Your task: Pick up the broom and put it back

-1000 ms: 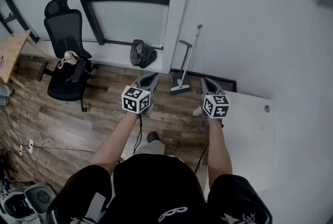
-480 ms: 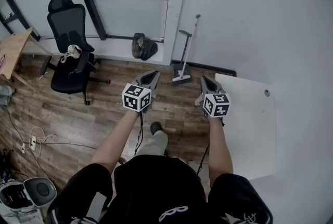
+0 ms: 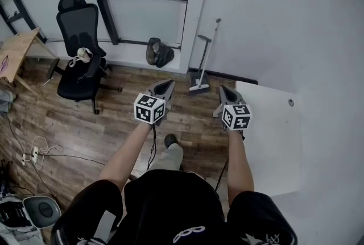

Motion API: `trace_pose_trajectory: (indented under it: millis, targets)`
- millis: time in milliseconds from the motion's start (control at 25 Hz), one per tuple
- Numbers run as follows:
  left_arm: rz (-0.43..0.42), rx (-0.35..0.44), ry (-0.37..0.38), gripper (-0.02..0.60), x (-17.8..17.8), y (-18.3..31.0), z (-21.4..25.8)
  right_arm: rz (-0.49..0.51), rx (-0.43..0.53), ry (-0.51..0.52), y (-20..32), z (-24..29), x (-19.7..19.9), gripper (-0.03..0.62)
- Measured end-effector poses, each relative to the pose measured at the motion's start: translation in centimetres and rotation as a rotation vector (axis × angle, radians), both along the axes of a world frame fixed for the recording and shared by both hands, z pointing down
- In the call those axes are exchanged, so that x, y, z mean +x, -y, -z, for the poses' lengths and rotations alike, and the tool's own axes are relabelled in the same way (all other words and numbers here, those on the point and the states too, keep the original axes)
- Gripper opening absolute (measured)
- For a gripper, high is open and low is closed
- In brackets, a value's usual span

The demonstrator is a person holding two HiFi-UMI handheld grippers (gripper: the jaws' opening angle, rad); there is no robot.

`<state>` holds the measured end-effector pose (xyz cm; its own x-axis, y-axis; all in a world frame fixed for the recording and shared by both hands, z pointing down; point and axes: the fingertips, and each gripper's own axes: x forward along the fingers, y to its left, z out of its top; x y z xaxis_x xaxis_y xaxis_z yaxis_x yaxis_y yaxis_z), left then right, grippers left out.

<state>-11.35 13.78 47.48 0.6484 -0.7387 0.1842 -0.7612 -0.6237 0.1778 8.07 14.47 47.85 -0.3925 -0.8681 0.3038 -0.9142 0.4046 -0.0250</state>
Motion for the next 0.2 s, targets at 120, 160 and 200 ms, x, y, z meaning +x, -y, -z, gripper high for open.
trace_pose_trajectory:
  millis: [120, 160, 200]
  targets:
    - [0.002, -0.003, 0.001, 0.018, -0.50, -0.41, 0.01, 0.000, -0.001, -0.001, -0.30, 0.10, -0.32, 0.025]
    - [0.003, -0.005, 0.002, 0.018, -0.69, -0.55, -0.01, 0.000, -0.002, -0.001, -0.41, 0.13, -0.44, 0.025]
    - [0.004, -0.007, 0.004, 0.018, -0.88, -0.69, -0.04, -0.001, -0.003, -0.001, -0.52, 0.16, -0.55, 0.025]
